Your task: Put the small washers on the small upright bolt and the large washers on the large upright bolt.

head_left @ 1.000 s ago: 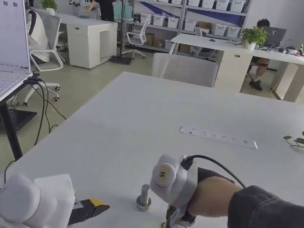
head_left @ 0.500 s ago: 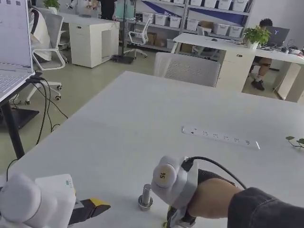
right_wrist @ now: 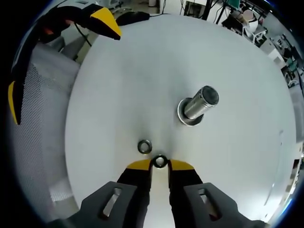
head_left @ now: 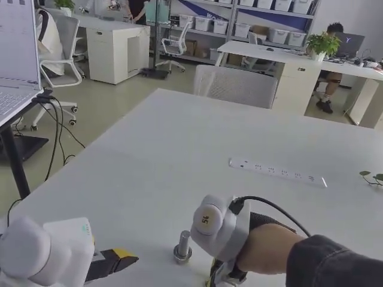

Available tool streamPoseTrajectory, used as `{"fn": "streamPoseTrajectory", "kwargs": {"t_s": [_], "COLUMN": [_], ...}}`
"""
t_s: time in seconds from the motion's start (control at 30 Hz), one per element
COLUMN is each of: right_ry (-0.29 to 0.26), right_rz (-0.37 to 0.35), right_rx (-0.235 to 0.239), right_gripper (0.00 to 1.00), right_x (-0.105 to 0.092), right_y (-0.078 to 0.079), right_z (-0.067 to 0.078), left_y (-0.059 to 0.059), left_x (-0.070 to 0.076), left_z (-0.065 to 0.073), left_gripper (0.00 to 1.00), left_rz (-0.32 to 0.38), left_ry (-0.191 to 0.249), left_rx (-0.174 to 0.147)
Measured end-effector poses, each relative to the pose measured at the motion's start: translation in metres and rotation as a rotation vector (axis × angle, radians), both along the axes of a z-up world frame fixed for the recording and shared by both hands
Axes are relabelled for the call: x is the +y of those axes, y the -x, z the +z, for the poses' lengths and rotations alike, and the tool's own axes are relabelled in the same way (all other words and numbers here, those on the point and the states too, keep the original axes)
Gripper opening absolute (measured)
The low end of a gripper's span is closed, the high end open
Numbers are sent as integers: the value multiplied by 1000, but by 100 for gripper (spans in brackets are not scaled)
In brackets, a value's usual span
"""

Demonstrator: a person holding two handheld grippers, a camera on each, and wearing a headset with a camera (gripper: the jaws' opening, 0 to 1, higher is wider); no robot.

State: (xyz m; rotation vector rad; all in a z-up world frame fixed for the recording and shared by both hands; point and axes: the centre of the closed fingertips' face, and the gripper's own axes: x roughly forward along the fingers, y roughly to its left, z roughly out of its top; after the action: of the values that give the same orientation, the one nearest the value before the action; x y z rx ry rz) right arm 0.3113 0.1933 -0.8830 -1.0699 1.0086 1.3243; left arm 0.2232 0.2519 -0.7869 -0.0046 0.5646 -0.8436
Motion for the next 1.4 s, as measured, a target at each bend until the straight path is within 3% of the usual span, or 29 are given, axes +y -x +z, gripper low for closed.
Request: {"fn": "streamPoseTrajectory", "kwargs": {"t_s": [0.83,1.4], "right_ry": [-5,-20], "right_rz": [13,-7], "right_rx": [-17,-21], "right_gripper": [13,13], "right_x": [-6,-25], "right_y": [4,20], "right_z": [5,18], "left_y": [0,0], "left_x": [-1,-4], "left_z": [0,2], "left_gripper": [92,92], "left_rz": [-6,-15], "left_ry": [-1,0], "left_rx": [-1,-6]}}
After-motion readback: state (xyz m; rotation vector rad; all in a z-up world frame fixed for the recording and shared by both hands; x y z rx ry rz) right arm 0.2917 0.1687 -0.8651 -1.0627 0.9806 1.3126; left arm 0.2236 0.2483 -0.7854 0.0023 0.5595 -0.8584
